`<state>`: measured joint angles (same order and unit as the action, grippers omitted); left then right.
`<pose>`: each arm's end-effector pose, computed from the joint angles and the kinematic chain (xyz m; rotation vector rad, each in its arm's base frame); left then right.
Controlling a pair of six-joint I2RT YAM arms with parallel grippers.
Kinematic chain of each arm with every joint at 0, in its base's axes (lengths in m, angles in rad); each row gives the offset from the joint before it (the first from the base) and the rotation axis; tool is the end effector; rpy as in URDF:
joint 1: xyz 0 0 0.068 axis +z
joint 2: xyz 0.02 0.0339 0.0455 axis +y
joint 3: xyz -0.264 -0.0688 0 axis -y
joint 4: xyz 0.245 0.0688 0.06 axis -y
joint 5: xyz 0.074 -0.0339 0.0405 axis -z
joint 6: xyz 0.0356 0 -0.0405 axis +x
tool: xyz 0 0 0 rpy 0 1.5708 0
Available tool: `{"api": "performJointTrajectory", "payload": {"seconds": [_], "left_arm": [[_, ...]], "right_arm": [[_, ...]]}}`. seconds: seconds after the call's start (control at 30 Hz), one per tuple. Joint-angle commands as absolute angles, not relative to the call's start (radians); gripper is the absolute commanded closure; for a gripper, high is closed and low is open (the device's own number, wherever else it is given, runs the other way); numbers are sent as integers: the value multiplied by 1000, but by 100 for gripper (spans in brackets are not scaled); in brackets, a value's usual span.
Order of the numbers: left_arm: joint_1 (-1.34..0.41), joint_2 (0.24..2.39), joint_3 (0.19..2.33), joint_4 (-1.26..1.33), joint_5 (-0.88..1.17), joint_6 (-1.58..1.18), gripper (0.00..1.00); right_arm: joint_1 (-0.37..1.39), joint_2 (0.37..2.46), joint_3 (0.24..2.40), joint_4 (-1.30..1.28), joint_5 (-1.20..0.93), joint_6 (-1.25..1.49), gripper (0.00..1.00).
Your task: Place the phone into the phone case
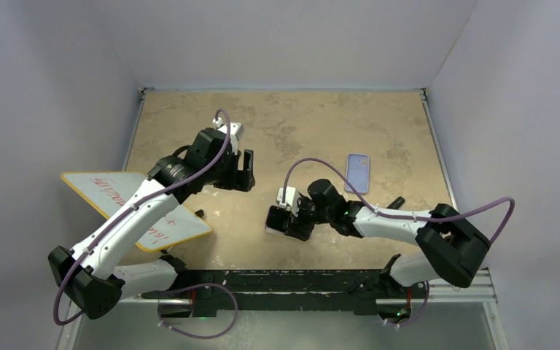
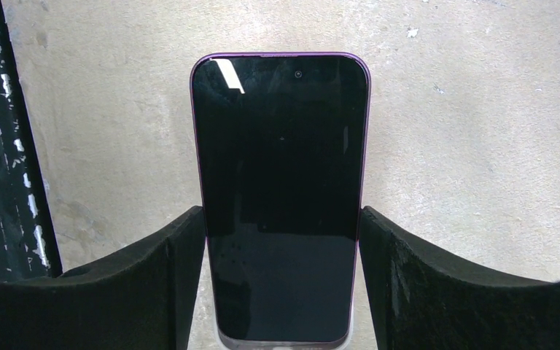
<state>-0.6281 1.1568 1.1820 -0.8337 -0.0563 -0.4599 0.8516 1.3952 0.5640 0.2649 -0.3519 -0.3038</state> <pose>0.1896 -0.1352 0.3421 0.1764 2.4186 -0.4445 0.1713 0.2142 0.1753 -1.3614 1.7007 0.6932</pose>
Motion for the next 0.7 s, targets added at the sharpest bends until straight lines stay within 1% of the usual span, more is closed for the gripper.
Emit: {"api": "performJointTrajectory", "payload": {"seconds": [0.0,0.43,0.6,0.67], "left_arm": [[-620,1150,1230,-827,-9,-439,24],[-620,1160,1246,-875,-5,-421,24],[-621,1160,1252,-883,-7,-418,24],[-622,1163,1248,-882,-5,-417,24]], "right_arm": [[854,1399,585,268,-359,-275,28],[854,1395,601,251,-328,-253,19],[854,1394,617,227,-329,-249,19],[854,1363,621,224,-350,-200,20]]}}
